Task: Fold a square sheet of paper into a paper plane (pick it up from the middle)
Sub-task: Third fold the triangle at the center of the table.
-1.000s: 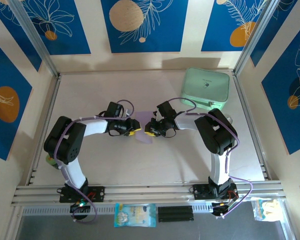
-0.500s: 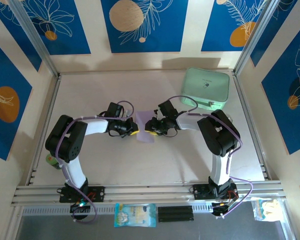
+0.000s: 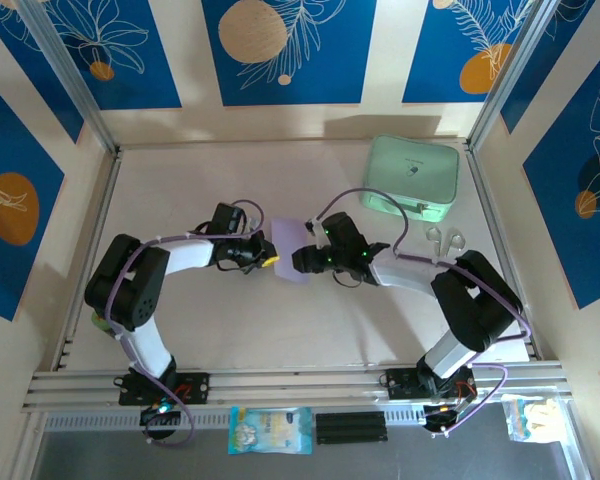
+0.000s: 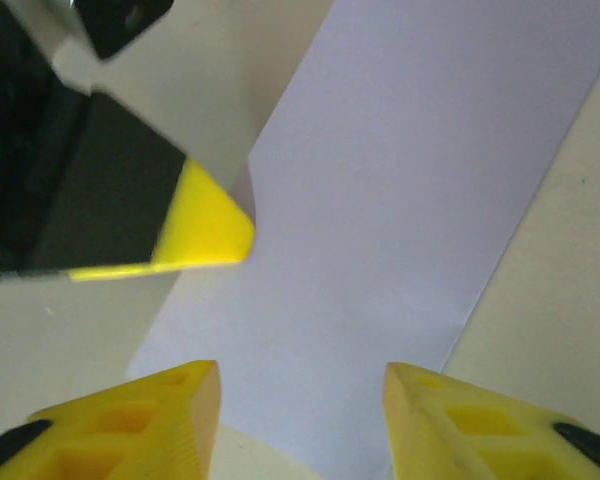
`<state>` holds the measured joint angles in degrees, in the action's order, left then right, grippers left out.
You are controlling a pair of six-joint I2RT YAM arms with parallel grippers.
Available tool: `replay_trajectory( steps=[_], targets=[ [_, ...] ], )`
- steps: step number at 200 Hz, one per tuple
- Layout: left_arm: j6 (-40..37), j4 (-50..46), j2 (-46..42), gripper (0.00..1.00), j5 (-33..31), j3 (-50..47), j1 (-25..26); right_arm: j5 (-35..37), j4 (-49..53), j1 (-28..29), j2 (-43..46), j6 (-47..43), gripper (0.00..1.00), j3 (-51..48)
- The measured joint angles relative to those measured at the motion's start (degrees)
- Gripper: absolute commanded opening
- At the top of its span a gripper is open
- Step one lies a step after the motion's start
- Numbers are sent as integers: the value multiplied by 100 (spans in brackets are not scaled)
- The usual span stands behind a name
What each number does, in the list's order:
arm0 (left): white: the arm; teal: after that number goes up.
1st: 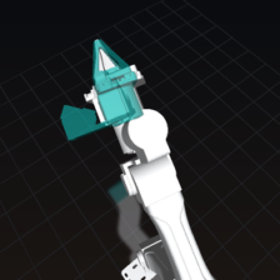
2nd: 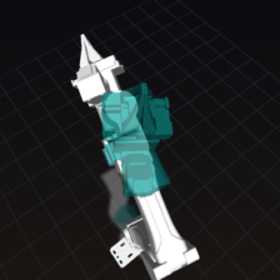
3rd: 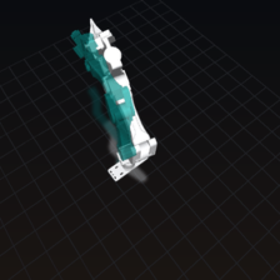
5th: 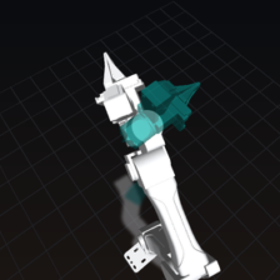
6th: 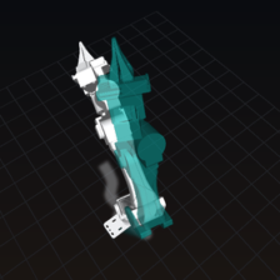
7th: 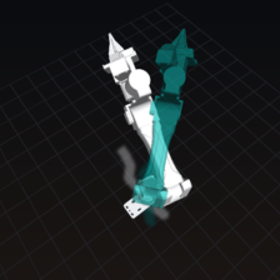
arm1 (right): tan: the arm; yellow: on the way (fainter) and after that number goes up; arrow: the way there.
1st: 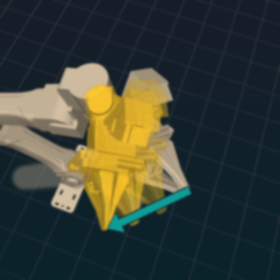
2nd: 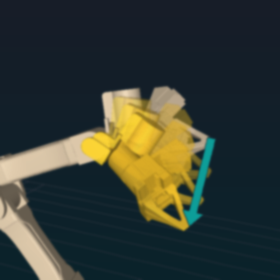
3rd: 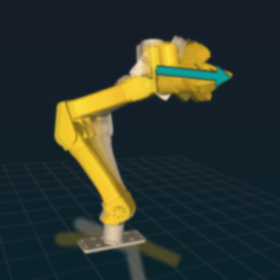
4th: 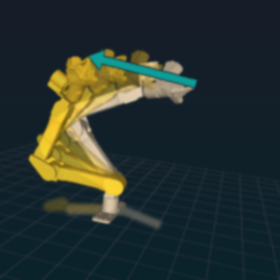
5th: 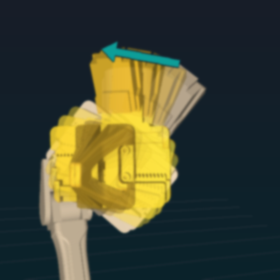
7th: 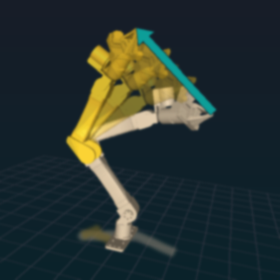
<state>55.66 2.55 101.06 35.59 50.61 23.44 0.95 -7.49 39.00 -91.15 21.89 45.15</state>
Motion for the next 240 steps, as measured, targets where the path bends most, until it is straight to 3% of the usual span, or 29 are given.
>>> replay_trajectory(
  steps=[78,163,207,240],
  targets=[
    [240,101,-13,0,0,0,22,1014,-761,938,-103,-1991,57,-168],
    [260,114,-13,1,0,0,37,1604,-1322,1130,-664,-2623,58,-302],
    [260,111,-13,1,0,0,37,1840,-1486,1141,-669,-2761,50,-310],
    [260,111,-13,3,0,0,46,1860,-1532,1158,-667,-2809,37,-352]
  ],
)
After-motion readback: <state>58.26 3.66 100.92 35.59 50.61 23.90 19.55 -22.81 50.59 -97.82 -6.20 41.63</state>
